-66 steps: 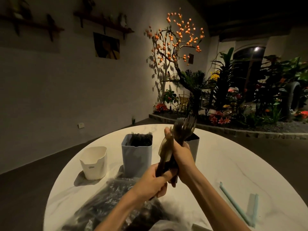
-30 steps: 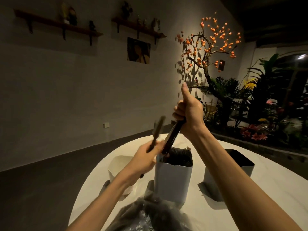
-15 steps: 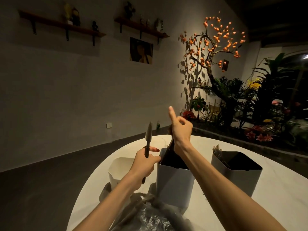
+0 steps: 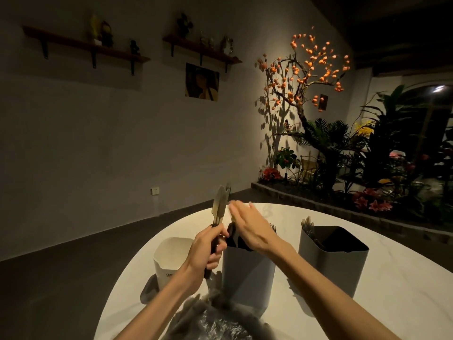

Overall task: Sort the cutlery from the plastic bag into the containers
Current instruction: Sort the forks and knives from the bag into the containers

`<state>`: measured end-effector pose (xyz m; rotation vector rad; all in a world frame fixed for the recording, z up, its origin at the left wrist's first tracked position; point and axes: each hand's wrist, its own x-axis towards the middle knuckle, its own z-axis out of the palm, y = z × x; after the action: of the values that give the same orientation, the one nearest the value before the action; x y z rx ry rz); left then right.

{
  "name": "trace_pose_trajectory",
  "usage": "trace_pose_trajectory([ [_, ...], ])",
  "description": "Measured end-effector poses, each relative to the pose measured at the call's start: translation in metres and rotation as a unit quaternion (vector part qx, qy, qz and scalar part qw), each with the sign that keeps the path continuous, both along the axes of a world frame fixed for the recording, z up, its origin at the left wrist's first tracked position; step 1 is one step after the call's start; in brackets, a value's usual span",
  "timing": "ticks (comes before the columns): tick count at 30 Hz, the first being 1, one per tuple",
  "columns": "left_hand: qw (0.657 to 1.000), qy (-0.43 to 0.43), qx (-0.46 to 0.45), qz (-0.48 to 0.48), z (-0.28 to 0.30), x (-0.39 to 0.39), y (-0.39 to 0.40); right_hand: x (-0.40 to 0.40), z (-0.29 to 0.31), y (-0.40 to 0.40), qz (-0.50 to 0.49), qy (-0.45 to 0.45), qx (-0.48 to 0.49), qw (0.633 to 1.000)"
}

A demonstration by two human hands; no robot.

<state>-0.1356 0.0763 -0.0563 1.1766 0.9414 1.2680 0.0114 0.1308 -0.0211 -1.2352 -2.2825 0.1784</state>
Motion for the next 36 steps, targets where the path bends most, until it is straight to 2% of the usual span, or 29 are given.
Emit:
trace_pose_trajectory([
  [1, 1.0, -0.003, 0.0, -0.022, 0.001, 0.0, -0.004, 0.001, 0.008, -0.004, -0.002, 0.134, -0.012, 0.991],
  [2, 0.999, -0.005, 0.001, -0.046, 0.005, 0.0, -0.008, 0.003, 0.02, -0.01, 0.016, 0.263, -0.051, 0.963],
  [4, 0.995, -0.005, -0.004, -0.101, 0.013, 0.005, -0.019, 0.006, 0.047, -0.026, 0.088, 0.436, -0.197, 0.874],
  [5, 0.992, 0.004, -0.005, -0.128, 0.017, 0.012, -0.026, 0.008, 0.058, -0.036, 0.111, 0.481, -0.258, 0.831],
  [6, 0.989, 0.023, -0.002, -0.146, 0.02, 0.02, -0.031, 0.01, 0.066, -0.047, 0.119, 0.496, -0.299, 0.807],
  [8, 0.984, 0.083, 0.015, -0.155, 0.025, 0.04, -0.041, 0.015, 0.077, -0.066, 0.114, 0.509, -0.321, 0.791],
  [12, 0.973, 0.139, 0.072, -0.171, 0.039, 0.086, -0.047, 0.048, 0.094, -0.082, 0.078, 0.545, -0.25, 0.797],
  [15, 0.961, 0.202, 0.117, -0.146, 0.049, 0.114, -0.04, 0.086, 0.122, -0.088, 0.051, 0.562, -0.116, 0.817],
  [18, 0.971, 0.184, 0.132, -0.076, 0.049, 0.132, -0.029, 0.123, 0.147, -0.086, 0.018, 0.54, 0.034, 0.84],
  [21, 0.975, 0.173, 0.135, -0.041, 0.04, 0.145, -0.014, 0.152, 0.142, -0.068, -0.026, 0.518, 0.089, 0.85],
  [27, 0.977, 0.165, 0.131, -0.026, 0.017, 0.161, 0.006, 0.174, 0.062, -0.014, -0.138, 0.454, 0.0, 0.88],
  [30, 0.98, 0.151, 0.132, -0.007, 0.011, 0.164, 0.01, 0.172, 0.021, 0.006, -0.155, 0.409, -0.095, 0.894],
  [32, 0.98, 0.143, 0.141, 0.007, 0.01, 0.163, 0.011, 0.169, 0.003, 0.012, -0.172, 0.331, -0.123, 0.92],
  [34, 0.979, 0.138, 0.147, 0.014, 0.011, 0.16, 0.01, 0.167, -0.006, 0.013, -0.186, 0.239, -0.108, 0.947],
  [36, 0.979, 0.141, 0.146, 0.007, 0.012, 0.156, 0.006, 0.169, -0.007, 0.009, -0.191, 0.207, -0.116, 0.953],
])
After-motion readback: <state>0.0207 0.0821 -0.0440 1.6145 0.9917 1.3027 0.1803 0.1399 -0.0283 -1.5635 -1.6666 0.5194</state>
